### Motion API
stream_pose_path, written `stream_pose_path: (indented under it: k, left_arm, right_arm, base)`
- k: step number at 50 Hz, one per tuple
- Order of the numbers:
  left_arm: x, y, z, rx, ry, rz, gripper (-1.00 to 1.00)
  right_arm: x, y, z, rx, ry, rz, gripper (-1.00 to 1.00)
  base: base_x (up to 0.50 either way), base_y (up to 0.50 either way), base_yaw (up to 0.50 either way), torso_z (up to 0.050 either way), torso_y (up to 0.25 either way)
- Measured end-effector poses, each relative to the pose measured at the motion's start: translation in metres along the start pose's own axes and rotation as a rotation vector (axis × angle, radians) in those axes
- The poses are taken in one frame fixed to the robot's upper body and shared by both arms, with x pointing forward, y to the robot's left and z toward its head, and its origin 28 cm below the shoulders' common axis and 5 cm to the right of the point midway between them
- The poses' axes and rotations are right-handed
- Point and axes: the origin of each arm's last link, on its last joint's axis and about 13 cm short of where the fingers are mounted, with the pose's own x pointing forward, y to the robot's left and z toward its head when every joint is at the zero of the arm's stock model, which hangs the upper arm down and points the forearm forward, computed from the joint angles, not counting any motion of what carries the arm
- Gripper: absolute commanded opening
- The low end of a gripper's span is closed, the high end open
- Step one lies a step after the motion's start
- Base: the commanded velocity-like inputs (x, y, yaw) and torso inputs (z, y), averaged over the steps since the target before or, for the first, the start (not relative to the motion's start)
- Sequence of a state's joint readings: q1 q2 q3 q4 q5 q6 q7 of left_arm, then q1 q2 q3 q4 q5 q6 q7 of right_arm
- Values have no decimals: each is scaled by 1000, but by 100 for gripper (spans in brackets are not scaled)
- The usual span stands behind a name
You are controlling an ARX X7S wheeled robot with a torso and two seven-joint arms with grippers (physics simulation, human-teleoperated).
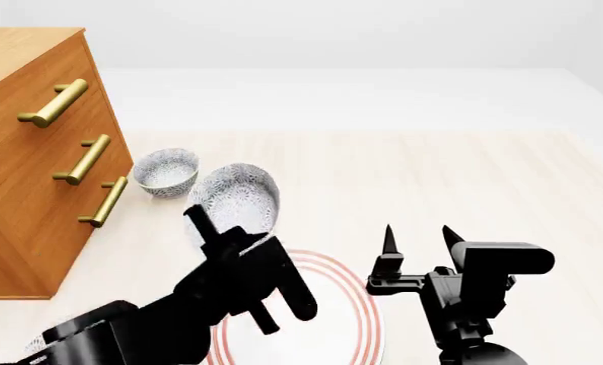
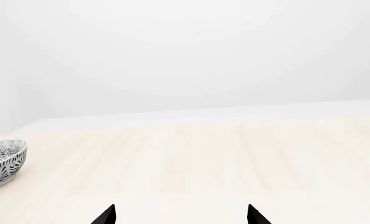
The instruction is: Put the bowl in the middle on the plate.
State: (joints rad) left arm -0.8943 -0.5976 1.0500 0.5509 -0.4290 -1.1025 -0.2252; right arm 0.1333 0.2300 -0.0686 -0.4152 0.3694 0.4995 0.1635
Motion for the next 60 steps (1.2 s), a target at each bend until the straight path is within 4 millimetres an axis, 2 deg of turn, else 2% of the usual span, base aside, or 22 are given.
stream_pose_path:
  k: [10, 24, 34, 60]
  left_arm:
    - [-22, -24, 8, 203, -89, -134, -100]
    - [-38, -33, 15, 400, -154, -251, -100]
    - [-37, -31, 18, 477, -163, -302, -100]
    - [-19, -31, 16, 558, -101, -396, -100]
  right_arm:
    - [0, 0, 0, 1, 1, -2, 100]
    - [1, 0, -1, 2, 2, -1, 100]
    - [1, 0, -2, 5, 3, -1, 100]
    - [1, -1, -4, 10, 3, -4, 100]
  base:
    - [0, 0, 0, 0, 0]
    - [0, 0, 0, 0, 0]
    - [0, 0, 0, 0, 0]
    - [0, 0, 0, 0, 0]
